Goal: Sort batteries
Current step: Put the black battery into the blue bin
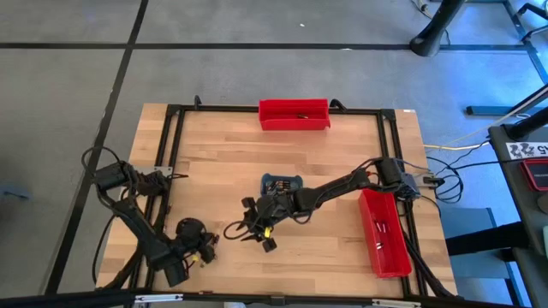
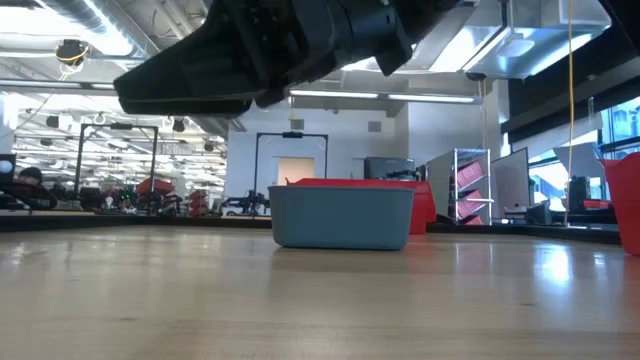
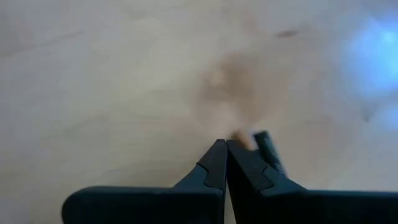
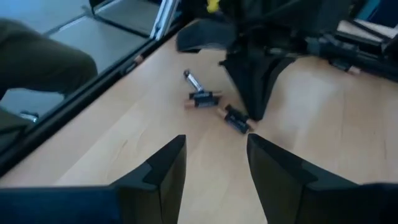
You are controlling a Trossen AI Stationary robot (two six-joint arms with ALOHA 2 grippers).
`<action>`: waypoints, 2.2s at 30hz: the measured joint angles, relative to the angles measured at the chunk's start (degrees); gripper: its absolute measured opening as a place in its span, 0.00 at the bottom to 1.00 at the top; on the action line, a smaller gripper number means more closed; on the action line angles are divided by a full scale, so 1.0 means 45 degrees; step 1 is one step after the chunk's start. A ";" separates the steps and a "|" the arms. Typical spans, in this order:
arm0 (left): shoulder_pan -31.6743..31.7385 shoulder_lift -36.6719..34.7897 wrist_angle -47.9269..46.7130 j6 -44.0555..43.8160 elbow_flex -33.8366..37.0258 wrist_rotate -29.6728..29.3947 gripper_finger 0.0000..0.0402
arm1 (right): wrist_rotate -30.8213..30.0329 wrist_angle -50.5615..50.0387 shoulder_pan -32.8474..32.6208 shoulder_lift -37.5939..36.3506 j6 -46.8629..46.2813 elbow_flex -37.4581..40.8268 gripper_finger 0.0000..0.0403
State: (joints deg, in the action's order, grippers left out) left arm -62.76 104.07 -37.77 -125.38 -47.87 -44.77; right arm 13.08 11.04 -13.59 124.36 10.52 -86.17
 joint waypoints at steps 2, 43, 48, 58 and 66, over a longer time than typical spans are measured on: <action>0.0302 -0.0034 0.0949 0.1114 0.0257 -0.0227 0.00 | 0.0015 -0.0053 -0.0025 0.0062 -0.0289 -0.0015 0.43; 0.0758 -0.1490 0.0575 0.2860 0.0377 0.0238 0.00 | 0.0774 0.0122 -0.0120 0.5903 0.0068 -0.4080 0.21; 0.0743 -0.1495 0.0639 0.2856 0.0377 0.0238 0.00 | 0.0342 0.0105 -0.0163 0.5987 -0.0221 -0.4085 0.19; 0.0609 -0.1500 0.0967 0.2732 0.0374 0.0260 0.00 | 0.0142 -0.0325 0.0311 0.5623 -0.1574 -0.4080 0.19; 0.0218 -0.1505 0.0925 0.2176 0.0367 0.0457 0.00 | -0.1233 -0.2823 0.0905 0.4821 -0.1506 -0.4077 0.19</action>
State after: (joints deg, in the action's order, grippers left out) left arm -61.78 97.30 -33.61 -115.59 -46.22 -42.72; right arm 7.54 -1.67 -9.52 146.05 3.75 -104.52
